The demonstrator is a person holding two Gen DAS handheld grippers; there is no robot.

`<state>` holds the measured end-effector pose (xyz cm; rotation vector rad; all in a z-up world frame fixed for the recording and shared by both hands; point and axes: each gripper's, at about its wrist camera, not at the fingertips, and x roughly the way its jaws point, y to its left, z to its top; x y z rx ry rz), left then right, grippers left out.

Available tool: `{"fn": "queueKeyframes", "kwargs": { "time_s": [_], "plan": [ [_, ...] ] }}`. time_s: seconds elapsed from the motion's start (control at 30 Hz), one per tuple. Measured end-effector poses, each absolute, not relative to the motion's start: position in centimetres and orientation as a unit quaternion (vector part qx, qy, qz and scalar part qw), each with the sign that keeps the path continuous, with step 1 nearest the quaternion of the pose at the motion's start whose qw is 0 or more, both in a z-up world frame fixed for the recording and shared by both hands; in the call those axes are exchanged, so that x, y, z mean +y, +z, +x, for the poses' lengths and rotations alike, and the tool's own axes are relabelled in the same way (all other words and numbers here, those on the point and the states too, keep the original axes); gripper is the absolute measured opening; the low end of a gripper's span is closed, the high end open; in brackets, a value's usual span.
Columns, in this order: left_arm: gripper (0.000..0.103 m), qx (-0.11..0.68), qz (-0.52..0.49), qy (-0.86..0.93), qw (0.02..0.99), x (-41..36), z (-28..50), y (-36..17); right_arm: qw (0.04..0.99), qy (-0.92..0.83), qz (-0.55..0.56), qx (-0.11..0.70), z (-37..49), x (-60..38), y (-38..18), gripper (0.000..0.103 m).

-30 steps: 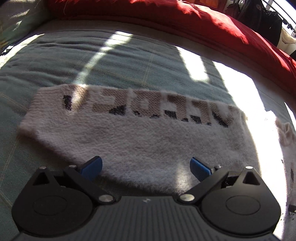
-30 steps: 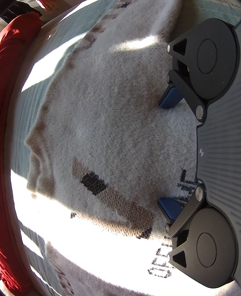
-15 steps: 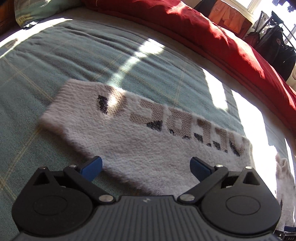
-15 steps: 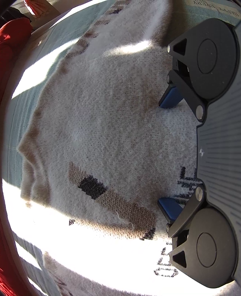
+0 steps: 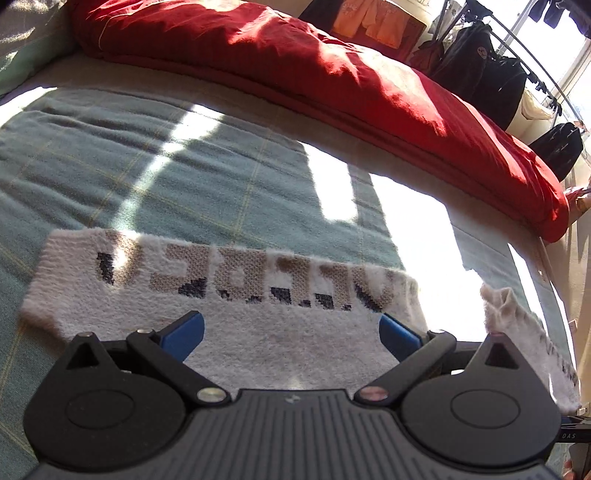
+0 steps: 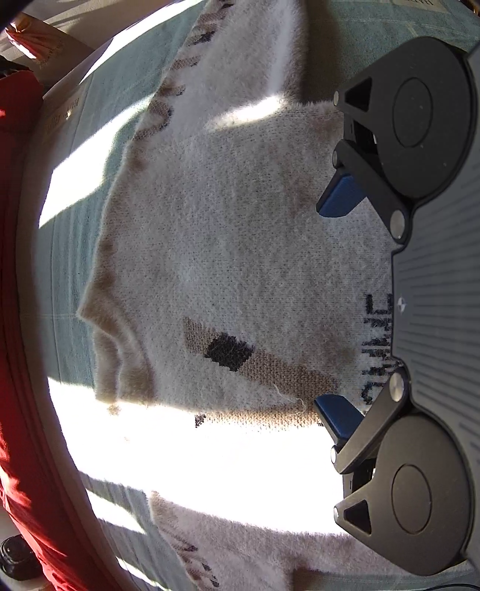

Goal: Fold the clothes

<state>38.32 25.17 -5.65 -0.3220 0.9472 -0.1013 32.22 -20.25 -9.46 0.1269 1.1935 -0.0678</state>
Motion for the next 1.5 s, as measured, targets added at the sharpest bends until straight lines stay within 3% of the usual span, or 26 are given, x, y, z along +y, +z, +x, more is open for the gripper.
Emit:
{"fn": "queueKeyframes", "kwargs": {
  "time_s": [0.27,0.67,0.9,1.5],
  "plan": [
    [0.1,0.461,-0.102,-0.089,0.877,15.0,34.6,-2.9,0.837,0.002,0.068,0.543,31.3,-22.9,-8.7,0.103],
    [0.101,0.501,-0.013,-0.138,0.855,-0.7,30.3,-10.3,0.864,0.029,0.036,0.502,29.8,-25.0,-10.5,0.103],
    [0.101,0.536,0.029,-0.117,0.836,-0.7,29.5,-13.8,0.872,0.004,0.067,0.485,28.4,-24.4,-13.2,0.103],
    [0.102,0.497,0.054,-0.098,0.86,-1.5,27.6,-14.1,0.9,-0.002,0.062,0.432,25.7,-23.2,-13.3,0.103]
  ]
}}
